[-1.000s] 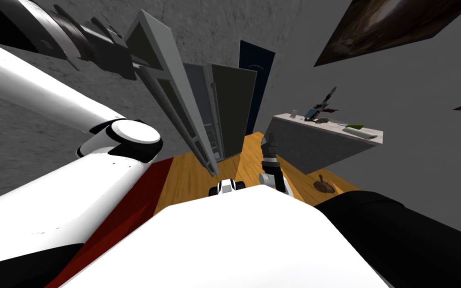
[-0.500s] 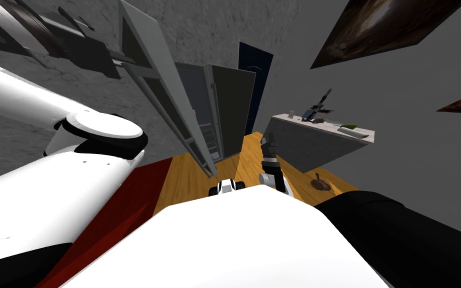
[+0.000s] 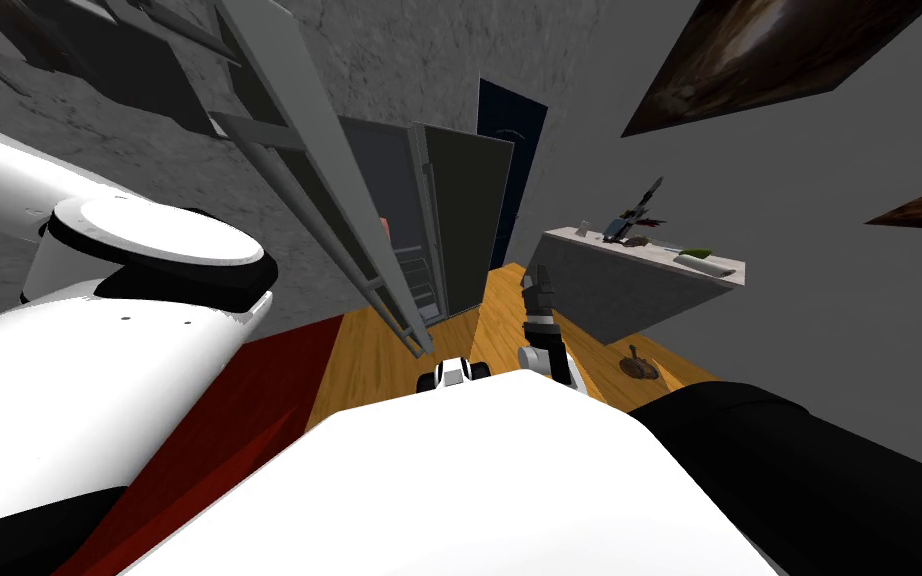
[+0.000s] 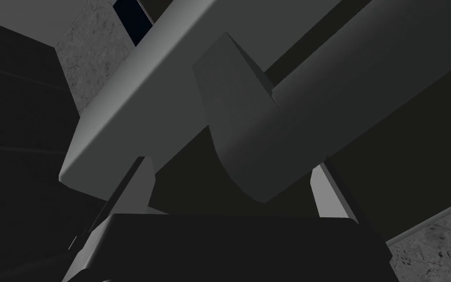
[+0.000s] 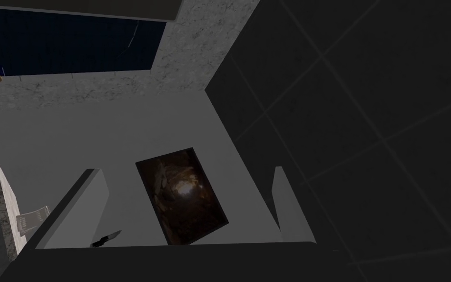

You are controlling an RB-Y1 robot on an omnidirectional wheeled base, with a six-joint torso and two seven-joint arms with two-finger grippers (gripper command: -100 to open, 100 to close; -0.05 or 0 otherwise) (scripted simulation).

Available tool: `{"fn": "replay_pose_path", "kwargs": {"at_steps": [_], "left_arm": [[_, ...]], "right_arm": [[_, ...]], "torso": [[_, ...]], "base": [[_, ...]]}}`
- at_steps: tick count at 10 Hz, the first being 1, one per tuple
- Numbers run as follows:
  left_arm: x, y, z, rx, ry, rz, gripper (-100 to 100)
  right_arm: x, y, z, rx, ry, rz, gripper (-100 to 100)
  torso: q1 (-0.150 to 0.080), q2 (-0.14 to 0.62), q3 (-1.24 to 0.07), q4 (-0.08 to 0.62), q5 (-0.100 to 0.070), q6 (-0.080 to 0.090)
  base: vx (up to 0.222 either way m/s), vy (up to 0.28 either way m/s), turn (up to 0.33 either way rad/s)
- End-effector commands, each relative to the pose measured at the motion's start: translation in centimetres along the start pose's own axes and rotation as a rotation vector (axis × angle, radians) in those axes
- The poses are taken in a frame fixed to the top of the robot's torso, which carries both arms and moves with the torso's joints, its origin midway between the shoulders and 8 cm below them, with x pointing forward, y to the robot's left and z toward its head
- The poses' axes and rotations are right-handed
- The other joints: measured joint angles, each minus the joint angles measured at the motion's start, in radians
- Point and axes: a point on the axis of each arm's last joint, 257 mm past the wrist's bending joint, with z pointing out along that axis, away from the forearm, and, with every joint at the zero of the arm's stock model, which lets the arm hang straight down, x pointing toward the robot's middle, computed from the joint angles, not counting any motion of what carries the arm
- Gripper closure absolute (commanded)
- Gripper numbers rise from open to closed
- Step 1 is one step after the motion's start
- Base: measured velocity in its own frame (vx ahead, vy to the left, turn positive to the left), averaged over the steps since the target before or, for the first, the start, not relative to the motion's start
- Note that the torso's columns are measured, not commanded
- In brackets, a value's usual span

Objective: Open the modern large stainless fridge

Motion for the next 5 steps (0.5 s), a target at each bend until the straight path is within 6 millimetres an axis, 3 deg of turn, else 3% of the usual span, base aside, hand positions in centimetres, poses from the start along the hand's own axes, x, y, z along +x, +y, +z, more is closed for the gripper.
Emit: {"fn": "replay_pose_path", "kwargs": {"at_steps": [1,3,4,5], "left_arm": [[-0.64,-2.23,-0.61,-0.004,-0.005,0.000,-100],[-0.77,-2.28,-0.74,-0.005,-0.006,0.001,-100],[-0.77,-2.35,-0.77,-0.005,-0.005,-0.001,0],[-0.77,-2.34,-0.77,-0.005,-0.005,0.000,0]], "right_arm": [[0.00,0.00,0.00,0.000,0.000,0.000,0],[0.00,0.00,0.00,0.000,0.000,0.000,0],[0.00,0.00,0.00,0.000,0.000,0.000,0],[0.00,0.00,0.00,0.000,0.000,0.000,0]], "torso": [[0.001,0.001,0.001,0.001,0.000,0.000],[0.000,0.001,0.001,0.001,0.000,0.000],[0.000,0.002,0.001,0.001,0.000,0.000],[0.000,0.002,0.001,0.001,0.000,0.000]], "base": [[0.029,0.032,-0.008],[0.014,0.024,-0.012],[0.000,0.000,0.000],[0.000,0.000,0.000]]}}
